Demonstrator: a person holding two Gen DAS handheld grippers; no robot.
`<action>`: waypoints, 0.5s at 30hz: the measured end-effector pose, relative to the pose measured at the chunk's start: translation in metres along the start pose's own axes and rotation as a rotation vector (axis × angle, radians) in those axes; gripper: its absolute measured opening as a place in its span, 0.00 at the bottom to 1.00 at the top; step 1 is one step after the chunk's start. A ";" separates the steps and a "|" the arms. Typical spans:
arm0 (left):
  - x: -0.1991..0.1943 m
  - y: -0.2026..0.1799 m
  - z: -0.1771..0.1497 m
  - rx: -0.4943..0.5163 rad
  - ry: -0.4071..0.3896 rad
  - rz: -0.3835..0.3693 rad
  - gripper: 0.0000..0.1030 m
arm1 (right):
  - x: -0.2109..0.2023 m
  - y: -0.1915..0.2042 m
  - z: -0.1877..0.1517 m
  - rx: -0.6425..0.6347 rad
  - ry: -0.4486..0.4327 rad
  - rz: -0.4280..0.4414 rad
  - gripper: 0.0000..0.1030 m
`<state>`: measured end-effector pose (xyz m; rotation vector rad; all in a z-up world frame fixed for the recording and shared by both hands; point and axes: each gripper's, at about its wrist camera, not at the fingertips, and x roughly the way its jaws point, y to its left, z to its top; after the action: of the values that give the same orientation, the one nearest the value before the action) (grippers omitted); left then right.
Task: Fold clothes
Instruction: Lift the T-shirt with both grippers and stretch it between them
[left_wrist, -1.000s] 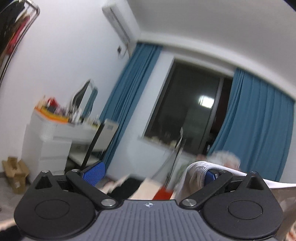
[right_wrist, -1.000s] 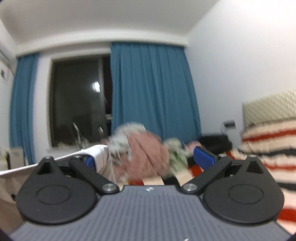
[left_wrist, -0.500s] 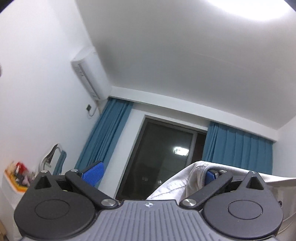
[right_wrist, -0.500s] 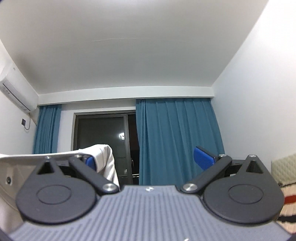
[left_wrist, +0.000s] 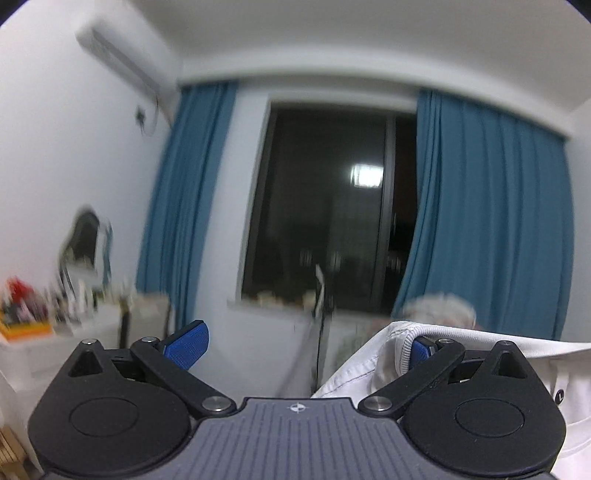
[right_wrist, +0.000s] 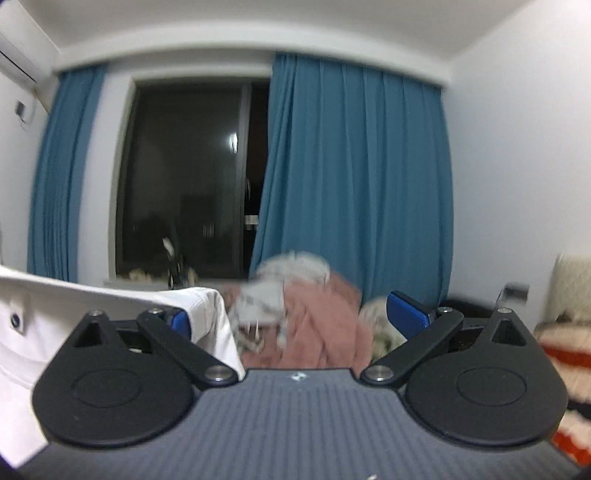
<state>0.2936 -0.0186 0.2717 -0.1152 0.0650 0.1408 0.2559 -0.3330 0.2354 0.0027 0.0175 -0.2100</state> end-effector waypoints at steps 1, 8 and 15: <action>0.033 -0.004 -0.020 -0.005 0.040 -0.003 1.00 | 0.028 0.003 -0.017 0.002 0.026 -0.004 0.99; 0.214 -0.020 -0.199 0.063 0.335 -0.053 1.00 | 0.195 0.017 -0.175 0.053 0.222 -0.007 0.99; 0.333 -0.014 -0.359 0.240 0.624 -0.149 1.00 | 0.294 0.047 -0.311 -0.036 0.552 0.016 0.99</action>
<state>0.6044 -0.0302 -0.1065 0.0800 0.6926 -0.0573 0.5476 -0.3471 -0.0812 0.0253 0.5713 -0.1876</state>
